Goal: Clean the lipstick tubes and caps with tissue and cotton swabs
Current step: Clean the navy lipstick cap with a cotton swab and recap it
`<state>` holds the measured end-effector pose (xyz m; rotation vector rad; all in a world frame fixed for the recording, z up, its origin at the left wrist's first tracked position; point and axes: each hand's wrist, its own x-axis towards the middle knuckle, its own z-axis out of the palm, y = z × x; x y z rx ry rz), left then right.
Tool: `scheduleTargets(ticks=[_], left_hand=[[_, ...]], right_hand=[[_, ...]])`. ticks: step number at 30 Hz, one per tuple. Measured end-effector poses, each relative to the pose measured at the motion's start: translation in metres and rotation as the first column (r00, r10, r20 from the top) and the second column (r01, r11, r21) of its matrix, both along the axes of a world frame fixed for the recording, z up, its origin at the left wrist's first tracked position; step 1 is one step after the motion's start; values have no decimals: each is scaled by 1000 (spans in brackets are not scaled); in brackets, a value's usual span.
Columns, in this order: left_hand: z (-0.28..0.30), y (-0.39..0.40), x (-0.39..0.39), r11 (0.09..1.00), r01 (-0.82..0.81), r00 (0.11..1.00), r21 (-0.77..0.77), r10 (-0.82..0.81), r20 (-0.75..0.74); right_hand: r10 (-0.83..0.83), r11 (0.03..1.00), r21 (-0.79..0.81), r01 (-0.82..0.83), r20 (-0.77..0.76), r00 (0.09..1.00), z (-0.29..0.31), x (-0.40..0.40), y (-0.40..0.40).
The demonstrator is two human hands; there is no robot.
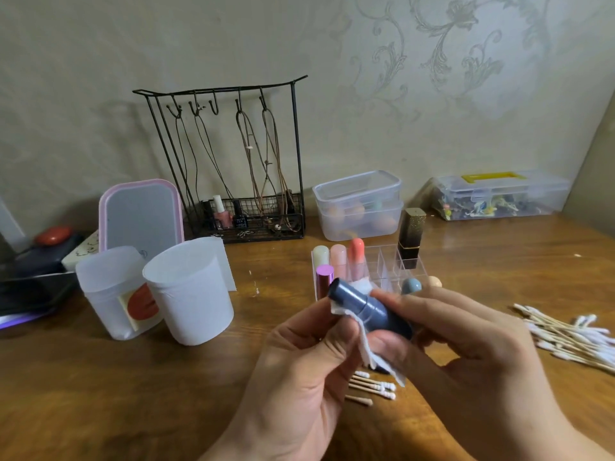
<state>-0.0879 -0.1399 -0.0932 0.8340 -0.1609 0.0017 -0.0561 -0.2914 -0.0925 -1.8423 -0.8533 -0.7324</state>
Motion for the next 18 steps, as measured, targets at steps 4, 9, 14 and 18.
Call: scheduleTargets(ticks=[4, 9, 14, 18], left_hand=[[0, 2, 0, 997, -68, 996, 47, 71, -56], [-2, -1, -1, 994, -100, 992, 39, 103, -75], [-3, -2, -1, 993, -110, 991, 41, 113, -71], [0, 0, 0, 983, -176, 982, 56, 179, -55]], right_hand=[[-55, 996, -68, 57, 35, 998, -2, -3, 3], [-108, 983, -133, 123, 116, 987, -5, -4, 4], [-130, 976, -146, 158, 184, 974, -8, -4, 5], [-46, 999, -26, 47, 24, 999, -8, -5, 7]])
